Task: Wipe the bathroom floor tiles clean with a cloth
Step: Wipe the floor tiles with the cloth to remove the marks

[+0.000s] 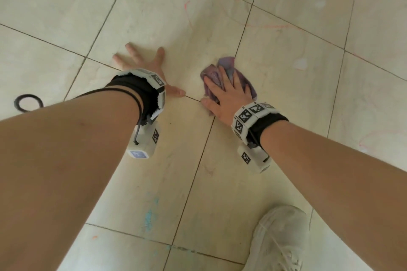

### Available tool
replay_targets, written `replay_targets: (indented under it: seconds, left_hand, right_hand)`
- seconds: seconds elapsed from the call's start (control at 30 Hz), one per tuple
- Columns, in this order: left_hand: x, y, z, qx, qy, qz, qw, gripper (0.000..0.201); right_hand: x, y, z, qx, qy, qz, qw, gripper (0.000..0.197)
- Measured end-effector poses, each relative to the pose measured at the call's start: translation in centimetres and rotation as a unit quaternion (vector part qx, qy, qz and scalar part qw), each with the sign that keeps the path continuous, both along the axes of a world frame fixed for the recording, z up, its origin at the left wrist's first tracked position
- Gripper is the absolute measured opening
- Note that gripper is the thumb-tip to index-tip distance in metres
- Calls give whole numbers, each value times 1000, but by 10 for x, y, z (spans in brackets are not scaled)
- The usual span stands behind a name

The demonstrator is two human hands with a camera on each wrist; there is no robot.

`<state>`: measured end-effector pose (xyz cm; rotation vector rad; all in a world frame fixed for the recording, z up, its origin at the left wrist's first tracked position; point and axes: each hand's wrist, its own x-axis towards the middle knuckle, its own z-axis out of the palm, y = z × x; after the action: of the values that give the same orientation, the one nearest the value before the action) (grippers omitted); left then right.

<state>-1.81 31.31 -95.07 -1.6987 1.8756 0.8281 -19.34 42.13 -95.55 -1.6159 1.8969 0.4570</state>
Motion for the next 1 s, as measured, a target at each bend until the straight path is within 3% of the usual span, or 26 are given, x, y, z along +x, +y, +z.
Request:
replay_targets:
  seconds: [0.13, 0.3, 0.77, 1.0]
  left_hand:
    - [-8, -22, -3, -1, -16, 6, 1000, 132]
    - [-17, -44, -6, -16, 7, 45, 999, 124]
    - [-35, -56, -3, -21, 2, 92, 995, 122]
    - [-33, -63, -6, -24, 5, 84, 996, 128]
  right_hand:
    - [-10, -48, -3, 1, -11, 15, 1000, 62]
    - [-25, -107, -7, -19, -22, 66, 997, 60]
    - [-36, -137, 2, 36, -3, 156, 987, 62]
    - [-10, -217, -1, 3, -2, 138, 990, 60]
